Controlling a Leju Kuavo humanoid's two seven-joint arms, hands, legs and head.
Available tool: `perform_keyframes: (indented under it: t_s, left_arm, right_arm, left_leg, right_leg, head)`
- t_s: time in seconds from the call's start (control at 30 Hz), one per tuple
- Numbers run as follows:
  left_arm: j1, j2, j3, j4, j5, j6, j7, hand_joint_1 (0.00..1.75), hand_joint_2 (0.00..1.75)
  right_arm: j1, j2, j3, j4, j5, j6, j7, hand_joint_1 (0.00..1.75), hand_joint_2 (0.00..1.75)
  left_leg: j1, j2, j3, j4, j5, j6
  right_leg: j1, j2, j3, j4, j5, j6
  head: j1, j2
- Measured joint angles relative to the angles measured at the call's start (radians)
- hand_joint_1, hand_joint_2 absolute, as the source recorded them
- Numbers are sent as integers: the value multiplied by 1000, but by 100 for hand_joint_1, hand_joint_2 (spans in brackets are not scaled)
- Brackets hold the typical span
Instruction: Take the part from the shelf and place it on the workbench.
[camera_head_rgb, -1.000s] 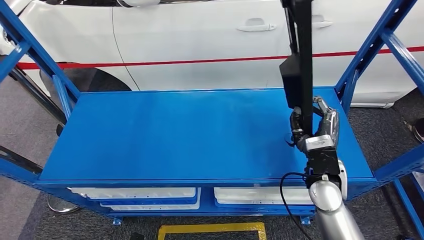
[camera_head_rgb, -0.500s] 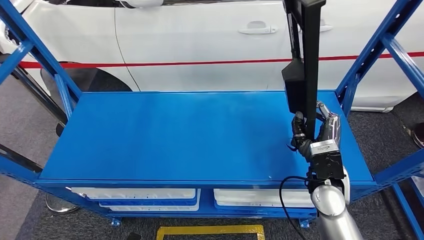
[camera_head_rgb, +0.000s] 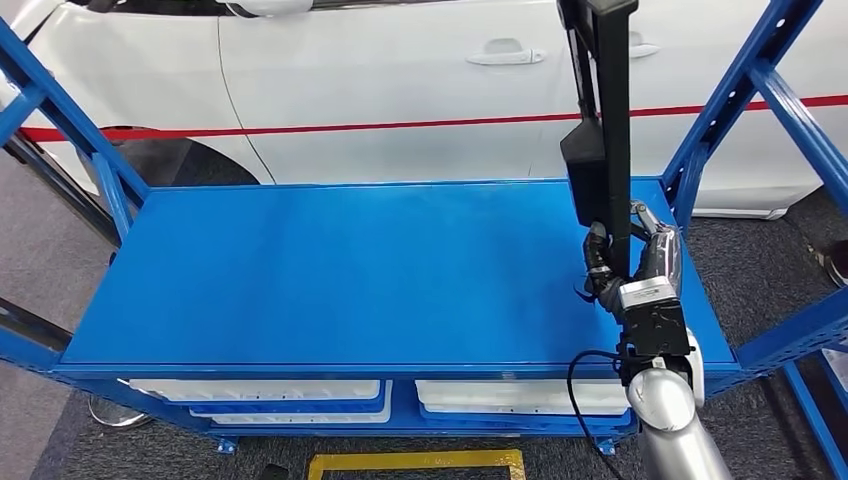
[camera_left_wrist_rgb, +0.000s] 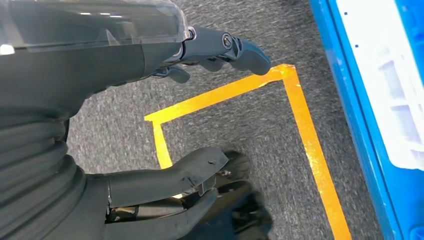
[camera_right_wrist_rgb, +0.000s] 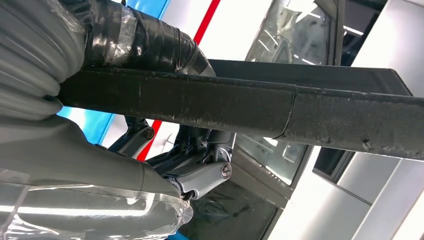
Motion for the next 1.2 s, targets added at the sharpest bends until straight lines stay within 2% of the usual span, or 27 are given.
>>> perform_keyframes:
  t_s: [0.07, 0.13, 0.17, 0.2, 0.27, 0.3, 0.33, 0.37, 0.43, 0.47, 0.5, 0.6, 0.67, 0.7, 0.77, 0.8, 0.83, 0.87, 0.9, 0.93, 1.0, 1.03, 1.13, 1.17, 1.2]
  left_arm:
    - [0, 0, 1, 0, -4, 2, -5, 0, 175]
    - [1, -1, 1, 0, -8, 4, -11, 0, 175]
    - [0, -2, 1, 0, -9, 4, -16, 0, 175]
    - [-1, -3, 1, 0, -10, 4, -22, 0, 175]
    - [-3, -4, 1, 0, -10, 3, -30, 0, 175]
    - [-3, -5, 1, 0, -11, 2, -32, 0, 175]
    - [-2, -6, 1, 0, -11, 1, -32, 0, 175]
    - [-1, -7, 1, 0, -12, 1, -33, 0, 175]
    - [1, -8, 1, 0, -13, 1, -33, 0, 175]
    - [0, -9, 1, 0, -13, 1, -33, 0, 175]
    - [-1, -9, 1, 0, -14, 1, -33, 0, 175]
    - [-2, -8, 1, 0, -16, -1, -31, 0, 175]
    - [-2, -8, 2, 0, -16, -3, -30, 0, 175]
    - [-3, -8, 2, 0, -16, -4, -30, 0, 175]
    - [-3, -9, 2, 0, -17, -5, -28, 0, 175]
    - [-3, -9, 2, 0, -18, -6, -26, 0, 175]
    - [-2, -9, 2, 0, -20, -6, -24, 0, 175]
    - [-1, -10, 2, 0, -22, -6, -22, 0, 175]
    - [-1, -10, 2, 0, -23, -6, -20, 0, 175]
    - [-2, -10, 2, 0, -24, -6, -19, 0, 175]
    - [-4, -9, 3, 0, -24, -6, -16, 0, 175]
    - [-5, -9, 4, 0, -25, -6, -13, 0, 175]
    - [-4, -11, 5, 0, -26, -5, -6, 0, 175]
    - [-4, -12, 5, 0, -26, -6, -4, 0, 175]
    - [-5, -12, 6, 0, -27, -6, -3, 0, 175]
  right_arm:
    - [2, 1, 0, 2, 1, 0, 0, 175, 175]
    - [4, 3, 0, 3, 3, 0, -1, 175, 175]
    - [4, 4, 0, 3, 5, 0, -2, 175, 175]
    - [4, 4, 0, 3, 6, 0, -4, 175, 175]
    - [7, 5, 0, 4, 6, -1, -8, 175, 175]
    - [10, 5, 0, 5, 6, -1, -10, 175, 175]
    - [13, 6, 0, 6, 5, -1, -10, 175, 175]
    - [15, 6, 0, 6, 3, 0, -11, 175, 175]
    - [15, 6, 0, 7, -3, 1, -12, 175, 175]
    - [15, 7, 0, 7, -6, 4, -14, 175, 175]
    - [16, 7, 0, 8, -10, 8, -16, 175, 175]
    - [21, 12, 0, 8, -19, 15, -19, 175, 175]
    - [22, 15, 0, 8, -23, 16, -19, 175, 175]
    - [21, 16, 0, 8, -24, 17, -19, 175, 175]
    - [22, 19, 0, 8, -27, 23, -20, 175, 175]
    - [23, 21, 1, 9, -29, 26, -20, 175, 175]
    - [24, 23, 1, 9, -31, 29, -20, 175, 175]
    - [25, 25, 2, 10, -32, 31, -20, 175, 175]
    - [25, 26, 3, 10, -33, 31, -21, 175, 175]
    - [25, 28, 3, 10, -35, 31, -22, 175, 175]
    - [25, 31, 4, 10, -37, 31, -23, 175, 175]
    - [25, 32, 5, 11, -37, 31, -24, 175, 175]
    - [25, 36, 9, 16, -38, 32, -25, 175, 175]
    - [25, 36, 10, 18, -38, 32, -25, 175, 175]
    - [24, 37, 11, 19, -38, 32, -25, 175, 175]
  left_leg:
    - [-7, -1, 11, -27, 3, 7]
    - [-2, 0, 27, -58, 17, 8]
    - [2, 1, 36, -76, 26, 9]
    - [5, 3, 44, -90, 32, 8]
    - [6, 4, 48, -94, 32, 10]
    - [6, 4, 48, -92, 30, 9]
    - [8, 4, 47, -87, 26, 7]
    - [10, 3, 47, -81, 22, 3]
    - [17, 2, 43, -59, 7, -8]
    - [18, 2, 38, -43, -2, -16]
    - [18, 1, 32, -30, -8, -21]
    - [17, -1, 22, -15, -16, -30]
    - [21, 0, 12, 10, -35, -38]
    - [24, 0, -3, 45, -59, -44]
    - [30, 0, -53, 161, -121, -54]
    - [32, 0, -77, 214, -141, -56]
    - [33, 0, -90, 242, -144, -55]
    - [33, 0, -86, 235, -129, -51]
    - [31, 0, -65, 192, -100, -45]
    - [27, -1, -31, 127, -66, -37]
    - [17, -1, 25, 12, -25, -23]
    - [12, -2, 37, -16, -18, -18]
    - [5, 0, 40, -45, 3, -10]
    - [7, 2, 42, -60, 15, -7]
    - [9, 5, 42, -75, 28, -4]
  right_leg:
    - [-4, -1, 1, -9, 5, 7]
    - [-2, -3, 4, -11, 2, 14]
    - [0, -3, -2, 4, -11, 16]
    - [2, -4, -16, 40, -34, 18]
    - [1, -3, -68, 150, -89, 22]
    - [-1, -3, -92, 197, -104, 26]
    - [-4, -4, -102, 213, -101, 30]
    - [-7, -5, -94, 195, -79, 35]
    - [-14, -8, -42, 91, -21, 45]
    - [-15, -7, -17, 43, -4, 44]
    - [-14, -5, -4, 15, 2, 39]
    - [-9, -2, -5, 7, -1, 15]
    - [-10, -3, -4, 5, 3, 5]
    - [-11, -5, -4, 4, 5, 1]
    - [-9, -7, -4, 4, 7, -3]
    - [-7, -7, -5, 4, 7, -4]
    - [-5, -7, -6, 4, 8, -4]
    - [-3, -7, -6, 4, 8, -5]
    - [-1, -7, -6, 3, 9, -5]
    - [0, -7, -6, 3, 10, -6]
    - [-1, -7, -6, -1, 15, -2]
    - [-3, -7, -7, -3, 20, 3]
    - [-11, -7, -11, -11, 30, 22]
    - [-9, -7, -15, -4, 18, 25]
    - [-7, -7, -24, 20, -9, 27]
  head:
    - [0, 0]
    - [0, 0]
    - [0, 0]
    - [0, 0]
    - [0, 0]
    - [0, 0]
    - [0, 0]
    - [0, 0]
    - [0, 0]
    - [0, 0]
    - [0, 0]
    - [-1, 0]
    - [-1, 0]
    - [-2, 0]
    - [-3, 0]
    - [-3, 0]
    - [-3, 0]
    - [-2, 0]
    - [-2, 0]
    - [-2, 0]
    - [-2, 0]
    - [-2, 0]
    - [-3, 0]
    - [-2, 0]
    - [-2, 0]
